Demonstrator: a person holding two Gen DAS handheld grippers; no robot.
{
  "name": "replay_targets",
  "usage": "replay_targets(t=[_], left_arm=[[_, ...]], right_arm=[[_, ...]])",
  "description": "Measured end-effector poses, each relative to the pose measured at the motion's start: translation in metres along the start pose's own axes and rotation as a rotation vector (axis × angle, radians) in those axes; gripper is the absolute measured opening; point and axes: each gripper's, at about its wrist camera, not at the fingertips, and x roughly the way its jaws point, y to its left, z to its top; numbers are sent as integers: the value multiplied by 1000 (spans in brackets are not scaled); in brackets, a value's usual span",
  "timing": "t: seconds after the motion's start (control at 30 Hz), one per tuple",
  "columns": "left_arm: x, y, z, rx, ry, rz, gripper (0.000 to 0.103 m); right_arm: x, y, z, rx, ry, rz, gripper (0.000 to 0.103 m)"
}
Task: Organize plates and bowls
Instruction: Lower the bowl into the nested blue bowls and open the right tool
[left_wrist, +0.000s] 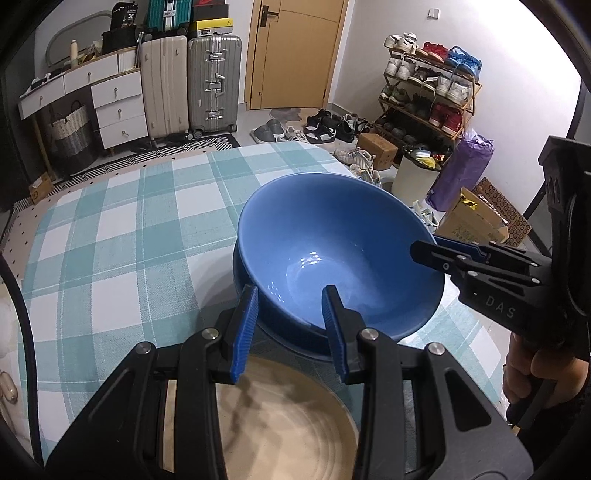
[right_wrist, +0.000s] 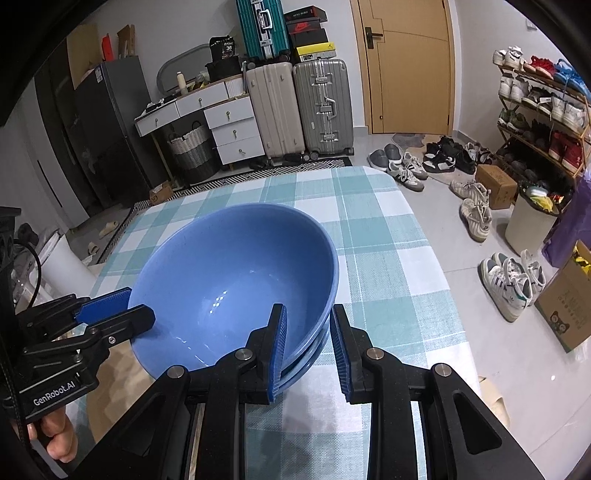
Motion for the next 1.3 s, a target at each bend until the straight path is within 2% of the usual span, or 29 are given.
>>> replay_targets(t=[0.37, 1.0, 1.1, 1.17, 1.23, 1.3], left_arm=[[15, 4, -5, 22, 14, 35, 32], [25, 12, -14, 17, 46, 41, 32], [25, 12, -15, 19, 56, 40, 32], [24, 13, -14, 15, 57, 40, 34], [23, 14, -14, 8, 56, 39, 35], [20, 18, -14, -4, 53, 35, 43]], right_arm=[[10, 1, -4, -11, 16, -14, 26], [11, 1, -12, -15, 35, -2, 26], [9, 0, -12, -13, 35, 0, 29], [8, 0, -13, -4, 34, 9, 36], [6, -2, -13, 8, 30, 25, 49], [4, -2, -13, 17, 31, 37, 53]])
